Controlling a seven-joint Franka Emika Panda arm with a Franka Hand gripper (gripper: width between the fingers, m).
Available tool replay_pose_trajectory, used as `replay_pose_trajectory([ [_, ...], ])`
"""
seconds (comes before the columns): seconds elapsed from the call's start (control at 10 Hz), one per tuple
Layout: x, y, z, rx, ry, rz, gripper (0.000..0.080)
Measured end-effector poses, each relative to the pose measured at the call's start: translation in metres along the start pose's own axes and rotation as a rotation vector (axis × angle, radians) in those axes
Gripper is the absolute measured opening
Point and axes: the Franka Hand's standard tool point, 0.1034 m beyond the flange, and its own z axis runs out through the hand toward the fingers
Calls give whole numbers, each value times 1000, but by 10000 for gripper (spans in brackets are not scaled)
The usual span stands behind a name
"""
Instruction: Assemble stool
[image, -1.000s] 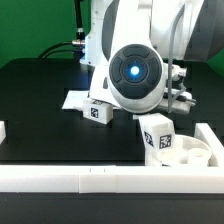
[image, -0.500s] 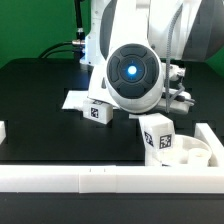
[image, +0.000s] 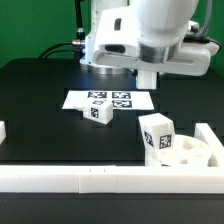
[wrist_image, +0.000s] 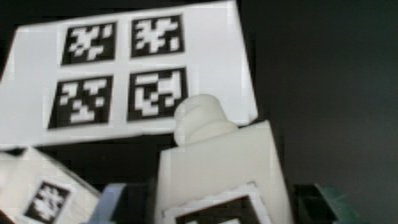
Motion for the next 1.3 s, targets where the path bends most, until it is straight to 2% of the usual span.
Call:
replay_pose_trajectory([
  [0.2,4,-8,-12,25,142,-12,321],
  [0.3,4,-21,-38,61,220,-28,321],
  [0.4,11,-26,-61,78,336,-60,321],
  [0.5,15,-26,-67,90,466,-87,321],
  [0.6,12,-25,-61,94,508,-78,321],
  [0.8,18,-28,-64,101,619,-82,321],
  [0.9,23,-40,-70,130,661,-62,321],
  [1.0,31,-53,-81,196,676,-27,321],
  [1.1,39,-62,-98,242,729,9,321],
  [1.2,39,-69,-106,215,767,-1,321],
  [1.3,35,-73,-107,146,810,-47,321],
])
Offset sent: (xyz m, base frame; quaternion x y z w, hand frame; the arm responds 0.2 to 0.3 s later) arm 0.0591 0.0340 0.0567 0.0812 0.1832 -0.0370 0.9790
